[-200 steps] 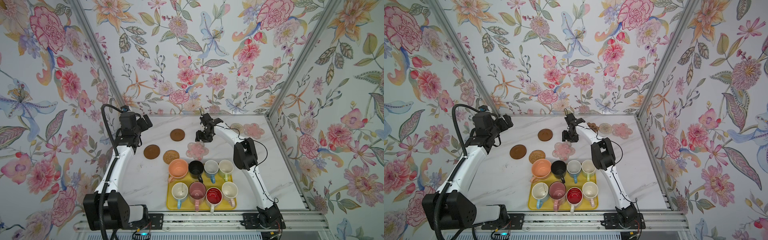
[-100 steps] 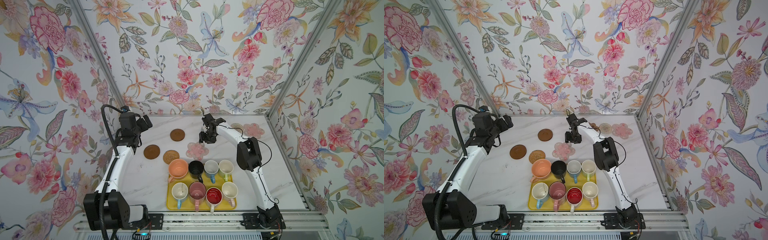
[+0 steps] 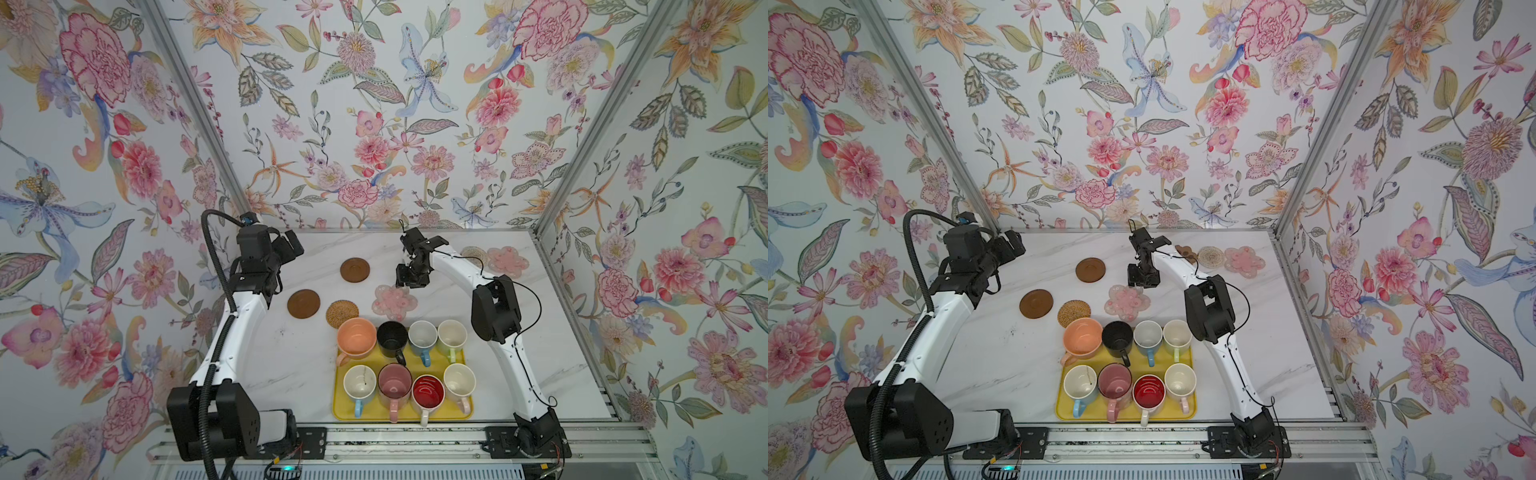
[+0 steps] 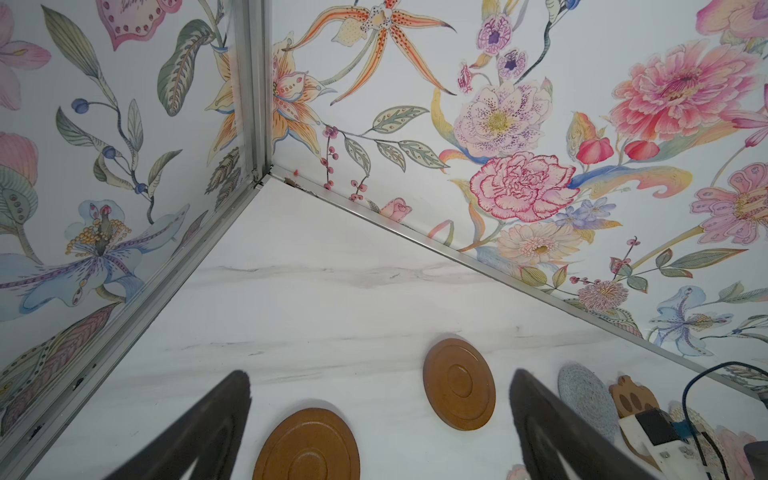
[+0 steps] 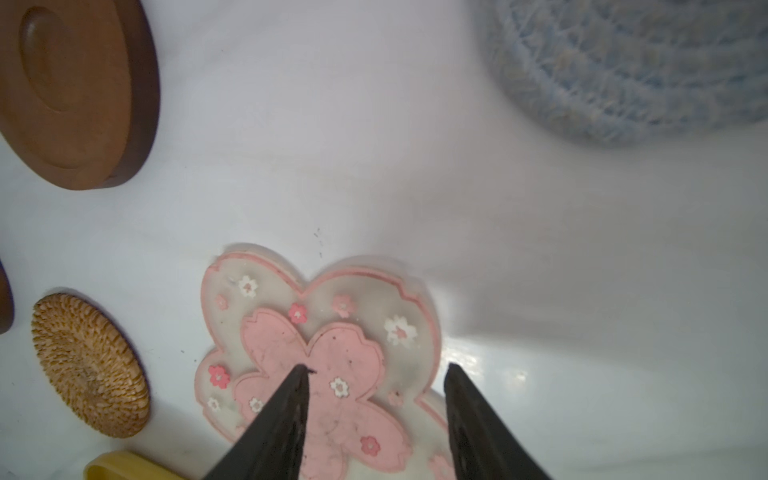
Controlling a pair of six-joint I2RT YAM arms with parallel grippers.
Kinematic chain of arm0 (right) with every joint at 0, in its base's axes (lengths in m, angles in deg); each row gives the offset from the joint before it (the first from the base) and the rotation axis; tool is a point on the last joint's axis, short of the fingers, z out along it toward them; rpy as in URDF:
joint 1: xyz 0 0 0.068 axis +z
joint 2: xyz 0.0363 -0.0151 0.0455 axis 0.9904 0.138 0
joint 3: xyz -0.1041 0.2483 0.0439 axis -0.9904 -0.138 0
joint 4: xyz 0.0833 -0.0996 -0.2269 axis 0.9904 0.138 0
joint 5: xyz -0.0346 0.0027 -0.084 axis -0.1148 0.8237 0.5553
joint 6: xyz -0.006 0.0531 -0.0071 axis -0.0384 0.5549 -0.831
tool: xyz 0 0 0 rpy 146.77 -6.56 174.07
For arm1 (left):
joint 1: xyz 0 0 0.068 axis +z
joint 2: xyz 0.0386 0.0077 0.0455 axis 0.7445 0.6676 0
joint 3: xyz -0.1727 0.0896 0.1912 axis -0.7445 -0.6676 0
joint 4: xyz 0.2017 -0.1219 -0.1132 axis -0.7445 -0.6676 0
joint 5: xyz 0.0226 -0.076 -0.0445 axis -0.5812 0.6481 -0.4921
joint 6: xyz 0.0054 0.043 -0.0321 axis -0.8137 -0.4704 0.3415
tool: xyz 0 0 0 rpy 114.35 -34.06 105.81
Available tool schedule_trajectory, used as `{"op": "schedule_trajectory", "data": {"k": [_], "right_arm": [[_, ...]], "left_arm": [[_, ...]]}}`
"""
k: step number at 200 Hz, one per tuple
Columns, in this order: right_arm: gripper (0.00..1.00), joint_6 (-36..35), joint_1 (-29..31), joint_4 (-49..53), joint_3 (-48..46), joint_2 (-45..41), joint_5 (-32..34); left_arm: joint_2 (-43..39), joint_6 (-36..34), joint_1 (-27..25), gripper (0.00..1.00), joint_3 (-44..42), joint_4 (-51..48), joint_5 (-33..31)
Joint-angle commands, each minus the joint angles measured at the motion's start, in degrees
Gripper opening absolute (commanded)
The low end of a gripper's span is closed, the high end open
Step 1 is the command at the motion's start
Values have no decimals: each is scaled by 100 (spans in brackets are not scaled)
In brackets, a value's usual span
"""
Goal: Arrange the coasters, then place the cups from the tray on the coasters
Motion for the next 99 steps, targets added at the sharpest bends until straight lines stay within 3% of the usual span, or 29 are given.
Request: {"op": "schedule_trajectory", "data": {"k": [1,51,99], "right_arm": [[53,136,77,117,278,266,-137],[52,220,164,130,625,495,-220],[53,37,91,127,571,71,388]], "left_arm": [[-45,-47,64,99,-93,45,116],[-73,-49,91,99,-133,45,130],[-108,-40,91,99,-169,-79,348]]}}
